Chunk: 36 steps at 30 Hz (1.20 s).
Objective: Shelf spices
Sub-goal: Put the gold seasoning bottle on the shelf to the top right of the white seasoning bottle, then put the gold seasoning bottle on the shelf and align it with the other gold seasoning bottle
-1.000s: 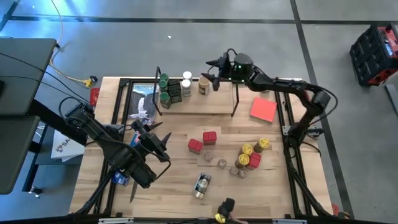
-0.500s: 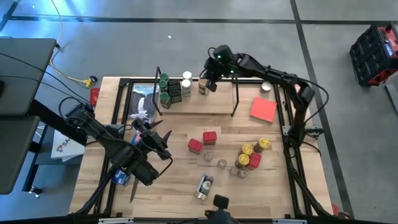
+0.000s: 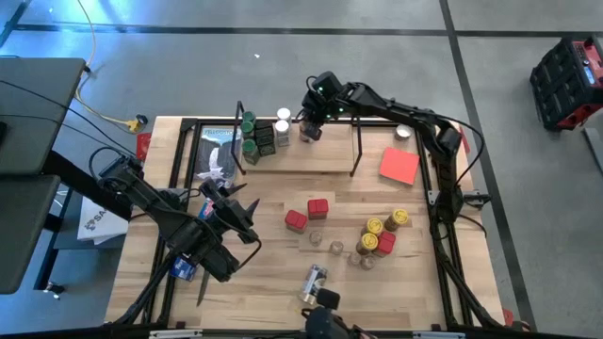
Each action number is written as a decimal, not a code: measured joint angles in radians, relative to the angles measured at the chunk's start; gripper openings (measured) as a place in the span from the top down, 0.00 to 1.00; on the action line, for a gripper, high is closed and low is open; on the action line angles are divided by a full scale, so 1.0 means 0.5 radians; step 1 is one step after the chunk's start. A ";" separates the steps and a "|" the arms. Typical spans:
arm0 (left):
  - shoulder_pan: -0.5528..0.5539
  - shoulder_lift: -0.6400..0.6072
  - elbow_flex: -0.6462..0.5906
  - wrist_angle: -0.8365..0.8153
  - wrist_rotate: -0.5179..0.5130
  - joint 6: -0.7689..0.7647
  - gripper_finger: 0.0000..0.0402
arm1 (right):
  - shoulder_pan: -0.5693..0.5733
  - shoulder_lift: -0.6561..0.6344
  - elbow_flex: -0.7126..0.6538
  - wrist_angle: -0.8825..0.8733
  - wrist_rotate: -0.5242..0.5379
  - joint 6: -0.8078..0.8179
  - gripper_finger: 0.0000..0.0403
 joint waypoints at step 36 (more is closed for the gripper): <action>-0.002 0.000 0.000 0.008 0.005 0.010 0.41 | 0.023 -0.226 -0.009 0.238 -0.008 -0.301 1.00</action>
